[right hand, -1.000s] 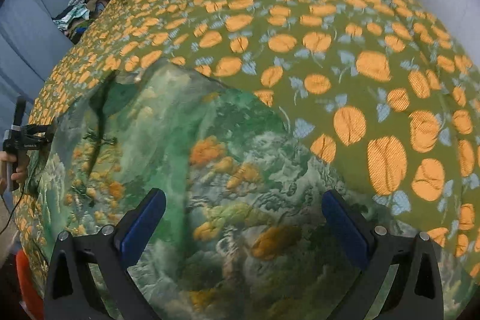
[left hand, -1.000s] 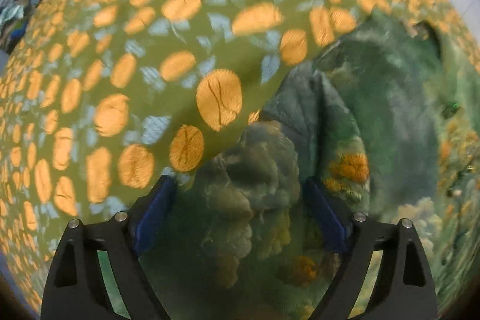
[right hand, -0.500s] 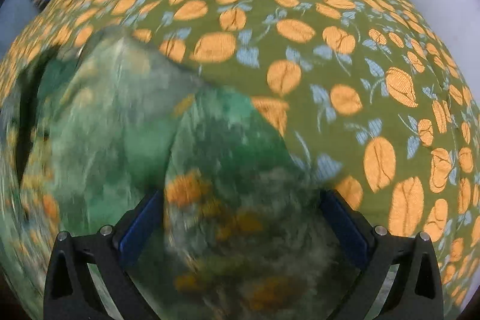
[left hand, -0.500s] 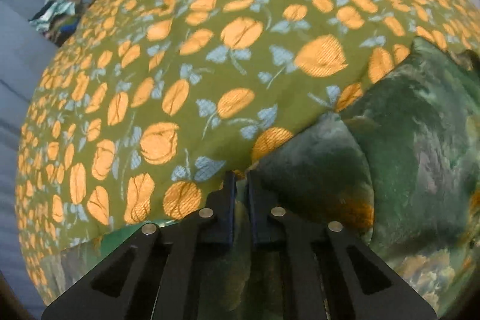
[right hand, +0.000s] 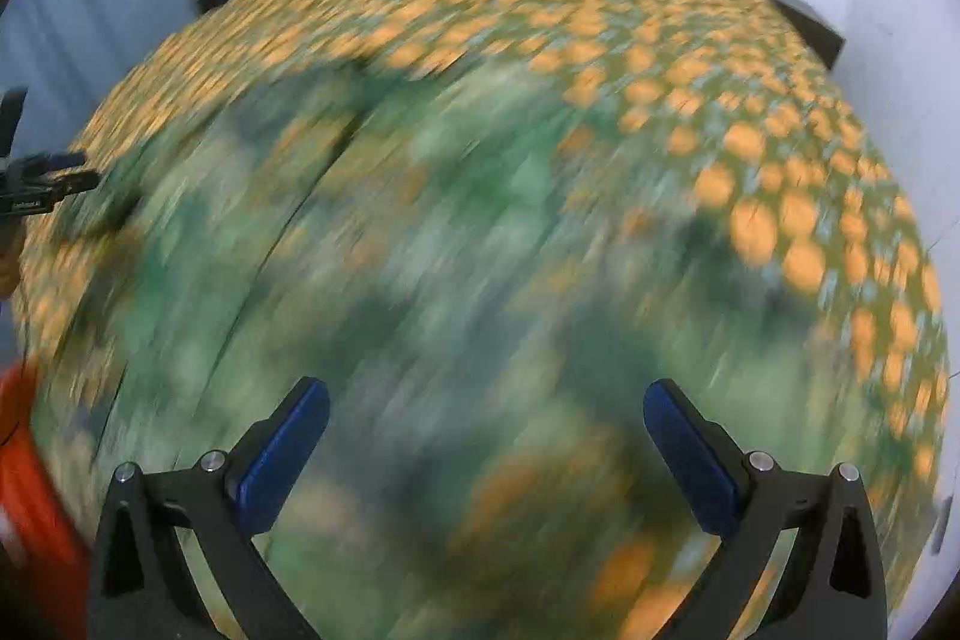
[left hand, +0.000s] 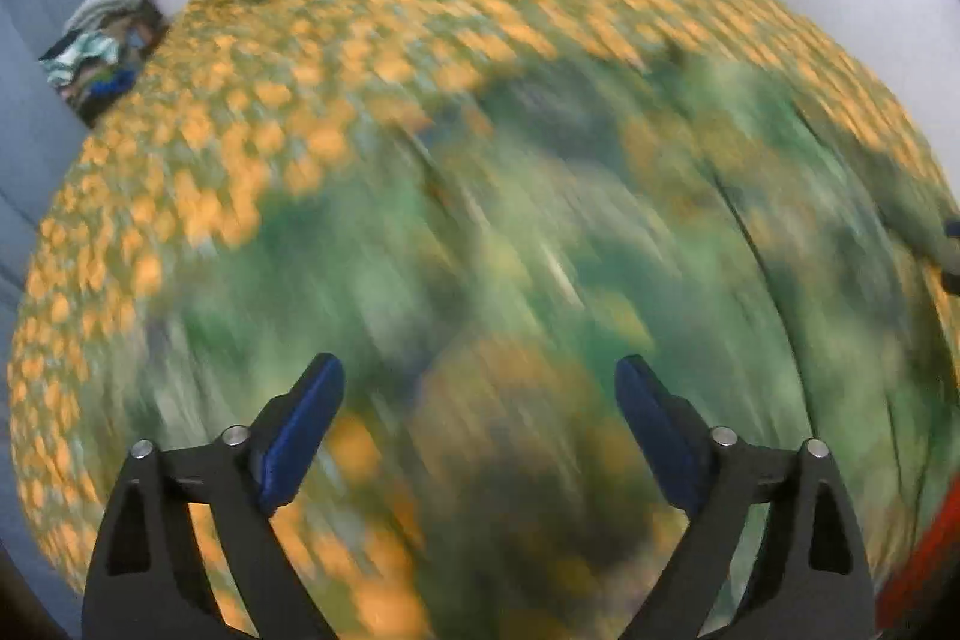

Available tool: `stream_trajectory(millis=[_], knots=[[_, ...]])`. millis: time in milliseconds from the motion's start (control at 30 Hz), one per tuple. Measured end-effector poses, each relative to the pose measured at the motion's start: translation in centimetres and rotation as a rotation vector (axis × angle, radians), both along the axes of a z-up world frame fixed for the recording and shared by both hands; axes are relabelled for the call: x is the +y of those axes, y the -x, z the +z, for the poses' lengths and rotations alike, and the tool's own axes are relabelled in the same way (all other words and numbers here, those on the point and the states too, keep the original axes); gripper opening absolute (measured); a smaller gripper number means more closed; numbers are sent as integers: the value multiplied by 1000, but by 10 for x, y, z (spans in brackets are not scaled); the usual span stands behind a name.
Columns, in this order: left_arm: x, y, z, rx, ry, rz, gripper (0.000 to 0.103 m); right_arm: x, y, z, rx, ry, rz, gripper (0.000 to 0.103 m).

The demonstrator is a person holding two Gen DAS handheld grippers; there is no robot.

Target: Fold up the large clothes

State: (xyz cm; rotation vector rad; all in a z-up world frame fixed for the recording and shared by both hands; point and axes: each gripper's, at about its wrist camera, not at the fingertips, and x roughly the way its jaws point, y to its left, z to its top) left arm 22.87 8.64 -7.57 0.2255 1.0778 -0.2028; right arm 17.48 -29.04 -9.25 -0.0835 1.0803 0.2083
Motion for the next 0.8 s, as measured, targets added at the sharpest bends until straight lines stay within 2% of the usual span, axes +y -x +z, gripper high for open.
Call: stream_trajectory(millis=[100, 133, 167, 200, 233, 300, 333, 400, 433, 467, 567, 667, 700, 800], knots=[[-20, 64, -48, 117, -21, -28, 94, 25, 72, -33, 61, -9, 10, 103], [-27, 81, -67, 163, -47, -45, 89, 31, 88, -48, 93, 6, 9, 103], [-31, 89, -76, 180, -68, -53, 84, 34, 97, -61, 129, 19, 12, 103], [-36, 97, -74, 155, -80, -47, 79, 37, 109, -75, 170, 43, 11, 103], [-38, 100, -65, 125, -62, -36, 78, 38, 118, -82, 176, 75, 2, 103], [-40, 103, -33, 58, 27, -15, 80, 38, 135, -63, 104, 71, -8, 103], [-40, 105, -11, 5, 79, 6, 88, 35, 139, -52, 74, 52, -16, 103], [-40, 107, 28, -107, 162, 45, 100, 25, 159, -6, -25, -7, -57, 103], [-40, 106, 40, -145, 185, 55, 100, 19, 174, 29, -97, -38, -71, 103], [-41, 104, 54, -187, 209, 69, 101, 15, 182, 50, -146, -50, -74, 103], [-37, 94, 68, -231, 226, 101, 102, 5, 207, 114, -328, -39, -95, 103], [-40, 70, 38, -197, 217, 153, 102, 1, 205, 137, -435, 3, -156, 103], [-45, 64, 21, -173, 213, 174, 102, 0, 198, 134, -444, 12, -180, 103], [-67, 41, -36, -95, 183, 190, 102, -1, 174, 95, -453, -5, -270, 103]])
